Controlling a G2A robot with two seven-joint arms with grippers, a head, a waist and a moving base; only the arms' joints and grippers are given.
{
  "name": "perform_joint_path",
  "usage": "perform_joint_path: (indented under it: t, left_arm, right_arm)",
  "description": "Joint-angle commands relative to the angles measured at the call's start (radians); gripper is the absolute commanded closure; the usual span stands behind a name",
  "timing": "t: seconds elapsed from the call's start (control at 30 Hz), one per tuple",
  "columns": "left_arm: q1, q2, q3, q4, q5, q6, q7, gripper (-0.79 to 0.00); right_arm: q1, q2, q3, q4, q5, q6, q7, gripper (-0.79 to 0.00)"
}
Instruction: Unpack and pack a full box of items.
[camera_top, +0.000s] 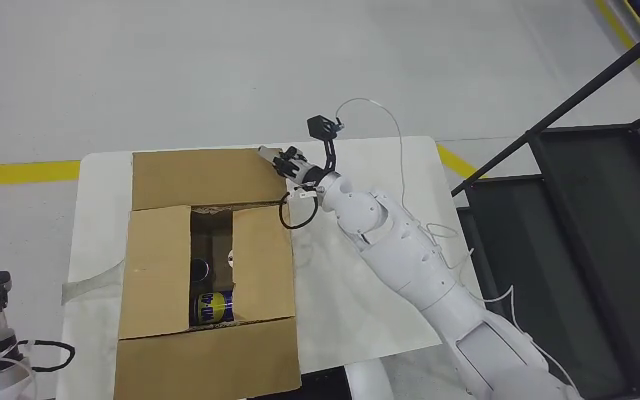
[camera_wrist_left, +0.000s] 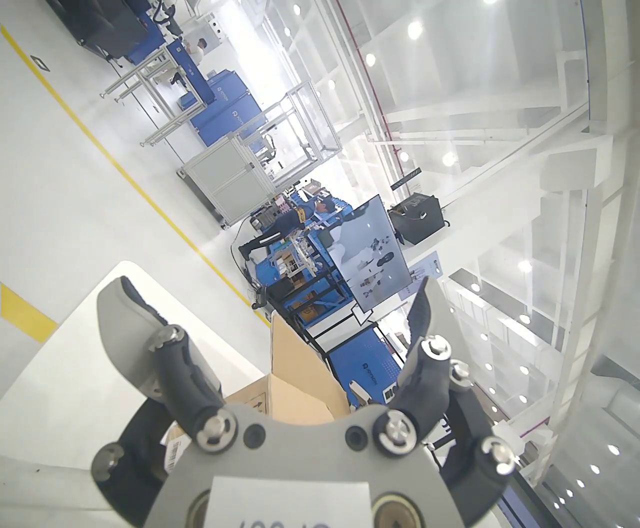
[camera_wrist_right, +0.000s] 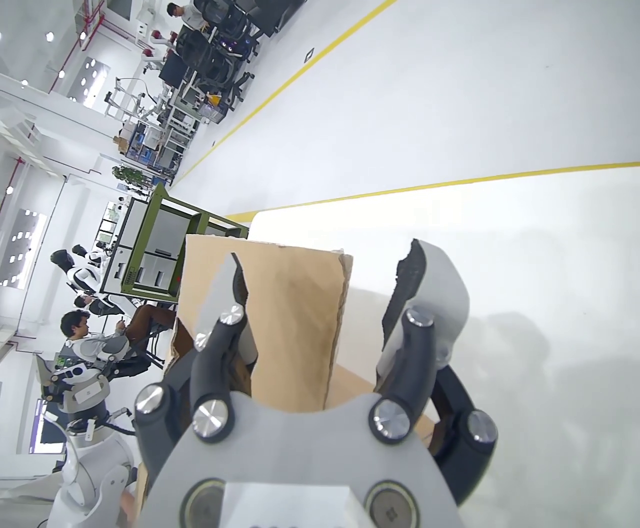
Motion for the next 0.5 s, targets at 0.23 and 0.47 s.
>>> perform_joint_path:
  t: [0.23,0.47]
  left_arm:
    - [0.000,0.000,0.000,0.000,0.000,0.000,0.000,-0.785]
    - [0.000,0.000,0.000,0.000,0.000,0.000,0.000,-0.785]
  right_arm:
    - [-0.036,0.004,0.031,-0.056,0.020,-0.041,0.021,-0.443]
    - [-0.064,0.012,0.071,-0.103,0.035,-0.070,0.053,-0.483]
